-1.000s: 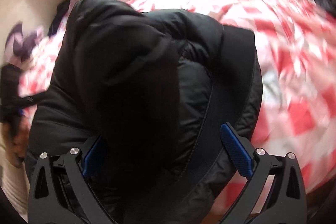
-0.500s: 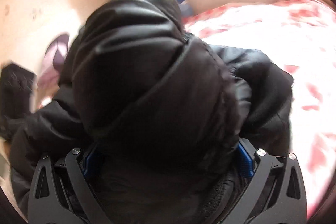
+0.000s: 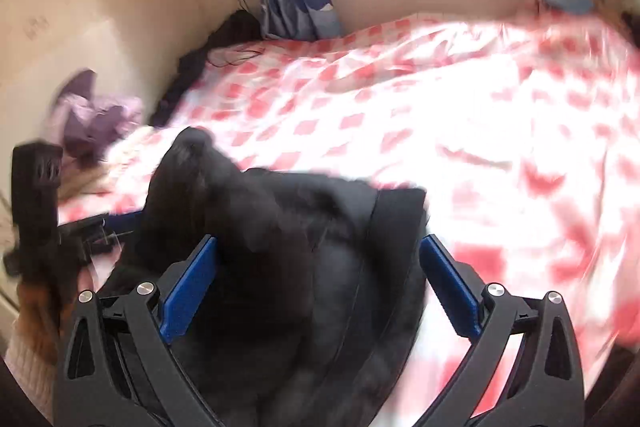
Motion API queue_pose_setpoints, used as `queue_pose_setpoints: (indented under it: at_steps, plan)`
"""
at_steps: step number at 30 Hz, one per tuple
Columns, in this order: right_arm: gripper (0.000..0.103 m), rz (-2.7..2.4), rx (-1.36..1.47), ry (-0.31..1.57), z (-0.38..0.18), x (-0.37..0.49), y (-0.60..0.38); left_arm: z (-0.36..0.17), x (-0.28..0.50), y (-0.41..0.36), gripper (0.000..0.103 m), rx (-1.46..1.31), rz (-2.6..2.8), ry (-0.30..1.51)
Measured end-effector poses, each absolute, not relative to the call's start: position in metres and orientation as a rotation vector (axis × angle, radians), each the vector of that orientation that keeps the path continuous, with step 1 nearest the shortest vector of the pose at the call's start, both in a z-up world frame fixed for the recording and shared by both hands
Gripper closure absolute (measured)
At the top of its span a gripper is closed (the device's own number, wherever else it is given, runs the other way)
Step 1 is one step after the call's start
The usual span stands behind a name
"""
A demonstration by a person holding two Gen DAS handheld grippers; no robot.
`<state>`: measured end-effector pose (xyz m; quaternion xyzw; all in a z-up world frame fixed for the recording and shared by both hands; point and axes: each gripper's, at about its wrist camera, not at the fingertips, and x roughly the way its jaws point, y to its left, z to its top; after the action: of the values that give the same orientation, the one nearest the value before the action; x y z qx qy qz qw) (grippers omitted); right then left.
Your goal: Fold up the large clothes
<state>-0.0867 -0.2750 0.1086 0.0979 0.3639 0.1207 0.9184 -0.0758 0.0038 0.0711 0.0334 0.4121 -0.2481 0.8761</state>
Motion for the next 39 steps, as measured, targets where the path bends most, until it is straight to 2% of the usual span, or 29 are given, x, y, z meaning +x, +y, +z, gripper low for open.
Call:
queue_pose_setpoints:
  at_steps: [3,5,7,13,19,22,25,27,29,31,34,35,39]
  plan:
    - [0.007,0.140,0.109,0.894,0.074,-0.030,-0.273,0.064,-0.072,-0.011,0.024,0.131,-0.520,0.861]
    - [0.007,0.183,0.252,1.057,0.019,-0.001,-0.293,0.057,-0.062,-0.016,0.024,0.157,-0.534,0.880]
    - [0.007,0.212,0.342,1.106,-0.004,0.004,-0.302,0.054,-0.059,-0.027,0.024,0.189,-0.556,0.912]
    - [0.007,0.244,0.419,0.947,0.051,-0.071,-0.319,0.078,-0.087,0.006,0.024,0.090,-0.612,0.879]
    - [0.007,0.343,0.380,1.133,-0.009,-0.105,-0.282,0.051,-0.110,0.014,0.023,0.132,-0.575,0.931]
    - [0.008,0.323,0.350,1.097,0.025,-0.118,-0.293,0.076,-0.128,0.026,0.023,0.116,-0.565,0.883]
    - [0.007,0.287,0.360,0.932,0.072,-0.128,-0.317,0.101,-0.133,0.046,0.023,0.082,-0.524,0.800]
    - [0.007,0.229,0.304,0.829,0.100,-0.109,-0.321,0.108,-0.119,0.057,0.023,0.035,-0.484,0.792]
    - [0.007,0.201,0.288,0.806,0.107,-0.077,-0.320,0.110,-0.097,0.064,0.023,-0.027,-0.439,0.786]
    - [0.007,0.133,0.255,0.858,0.092,-0.044,-0.319,0.100,-0.078,0.062,0.023,-0.045,-0.418,0.819]
    - [0.007,0.081,0.216,1.074,0.020,0.013,-0.301,0.058,-0.052,0.046,0.022,-0.002,-0.423,0.955]
    - [0.007,0.099,0.279,1.138,-0.002,0.015,-0.308,0.049,-0.049,0.045,0.020,0.000,-0.424,0.967]
    - [0.007,0.191,0.488,1.057,0.019,-0.018,-0.339,0.057,-0.066,0.067,0.021,-0.063,-0.425,0.935]
